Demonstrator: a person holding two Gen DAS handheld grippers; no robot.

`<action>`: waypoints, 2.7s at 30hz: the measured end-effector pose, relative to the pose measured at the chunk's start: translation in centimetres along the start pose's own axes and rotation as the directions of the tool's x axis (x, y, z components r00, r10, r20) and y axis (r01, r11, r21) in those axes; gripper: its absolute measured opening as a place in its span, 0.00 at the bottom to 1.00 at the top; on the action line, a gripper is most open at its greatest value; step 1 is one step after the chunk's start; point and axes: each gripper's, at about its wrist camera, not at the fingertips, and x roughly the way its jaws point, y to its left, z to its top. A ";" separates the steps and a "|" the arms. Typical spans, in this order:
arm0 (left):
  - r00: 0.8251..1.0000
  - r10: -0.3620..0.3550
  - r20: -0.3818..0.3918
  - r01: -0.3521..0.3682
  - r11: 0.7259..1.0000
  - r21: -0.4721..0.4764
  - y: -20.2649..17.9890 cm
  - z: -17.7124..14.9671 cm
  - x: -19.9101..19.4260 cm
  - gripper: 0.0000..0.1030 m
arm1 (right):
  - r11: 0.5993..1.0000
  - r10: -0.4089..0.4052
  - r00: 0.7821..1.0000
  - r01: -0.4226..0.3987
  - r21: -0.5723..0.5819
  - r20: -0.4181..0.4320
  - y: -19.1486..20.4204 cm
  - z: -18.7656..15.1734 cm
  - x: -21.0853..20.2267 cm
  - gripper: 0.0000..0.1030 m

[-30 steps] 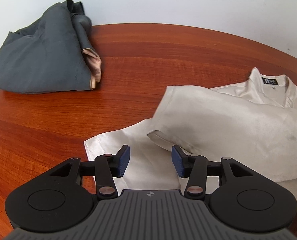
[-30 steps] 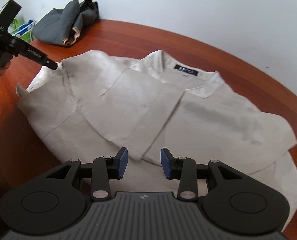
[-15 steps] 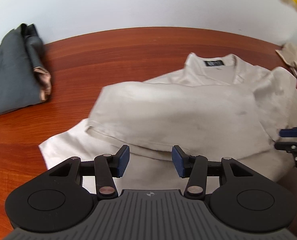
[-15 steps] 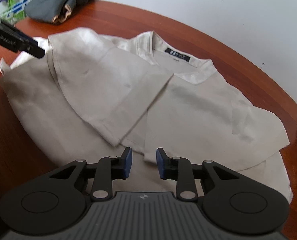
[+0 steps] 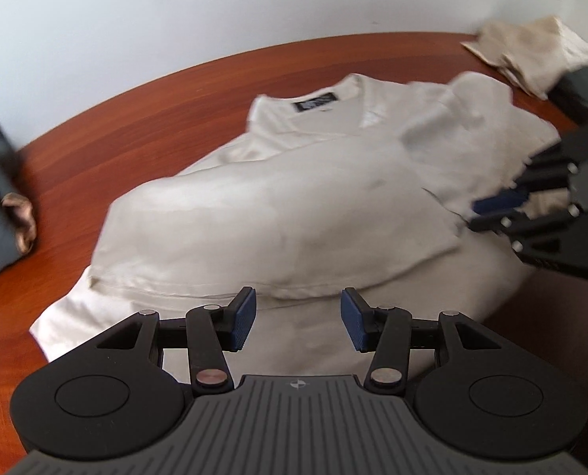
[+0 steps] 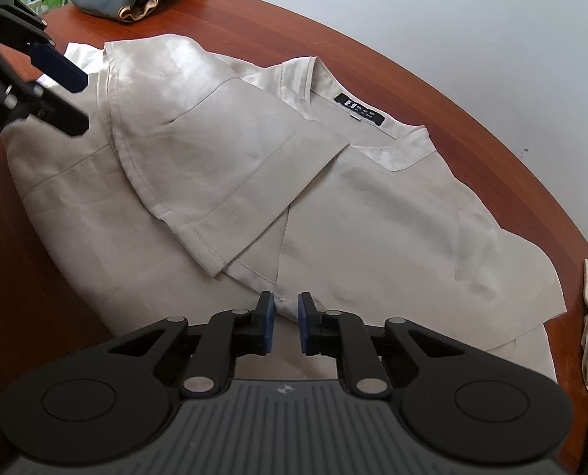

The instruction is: Fold clothes

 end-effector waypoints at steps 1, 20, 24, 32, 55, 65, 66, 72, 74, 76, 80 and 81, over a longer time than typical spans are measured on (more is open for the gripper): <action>1.000 -0.004 0.000 0.004 1.000 0.009 -0.3 0.0 0.0 0.49 | 1.000 0.005 1.000 -0.005 0.006 0.001 -0.1 0.0 -0.1 0.09; 0.993 -0.114 -0.010 0.113 0.957 0.267 -8.6 2.2 4.0 0.48 | 0.984 0.070 0.996 -0.079 0.157 0.062 -2.0 0.2 -2.5 0.06; 0.995 -0.103 -0.015 0.103 0.949 0.297 -9.3 2.4 5.0 0.47 | 0.981 0.067 0.995 -0.078 0.180 0.067 -2.4 0.0 -2.6 0.05; 0.996 -0.088 -0.006 0.085 0.943 0.321 -9.8 2.3 5.8 0.25 | 0.979 0.073 0.995 -0.085 0.183 0.073 -2.7 -0.1 -2.6 0.05; 0.981 -0.107 0.161 0.088 0.988 0.124 -5.6 4.4 1.8 0.00 | 0.970 0.138 0.987 -0.152 0.192 0.080 -0.8 0.9 -2.4 0.03; 0.989 -0.130 0.066 0.110 0.963 0.247 -7.2 3.2 3.6 0.17 | 0.978 0.105 0.993 -0.113 0.174 0.058 0.2 1.3 -2.6 0.02; 0.989 -0.133 0.059 0.113 0.959 0.260 -7.4 3.1 3.9 0.18 | 0.979 0.096 0.994 -0.104 0.175 0.054 0.1 1.2 -2.6 0.03; 0.988 -0.152 0.036 0.134 0.945 0.299 -8.4 2.9 5.0 0.27 | 0.982 0.061 0.998 -0.064 0.180 0.023 -0.8 0.2 -2.4 0.23; 0.987 -0.157 0.019 0.143 0.939 0.314 -8.7 2.8 5.5 0.28 | 0.982 0.060 0.998 -0.062 0.181 0.015 -0.9 -0.1 -2.1 0.28; 0.987 -0.158 0.005 0.147 0.933 0.329 -9.0 2.7 5.9 0.29 | 0.982 0.064 0.998 -0.065 0.176 0.009 -0.9 -0.2 -1.8 0.30; 0.988 -0.155 0.000 0.146 0.929 0.341 -9.2 2.6 6.4 0.30 | 0.984 0.076 0.997 -0.075 0.158 0.003 -0.4 -0.3 -1.3 0.36; 0.988 -0.157 0.001 0.147 0.927 0.344 -9.2 2.5 6.4 0.30 | 0.984 0.075 0.997 -0.074 0.159 0.003 -0.4 -0.3 -1.1 0.36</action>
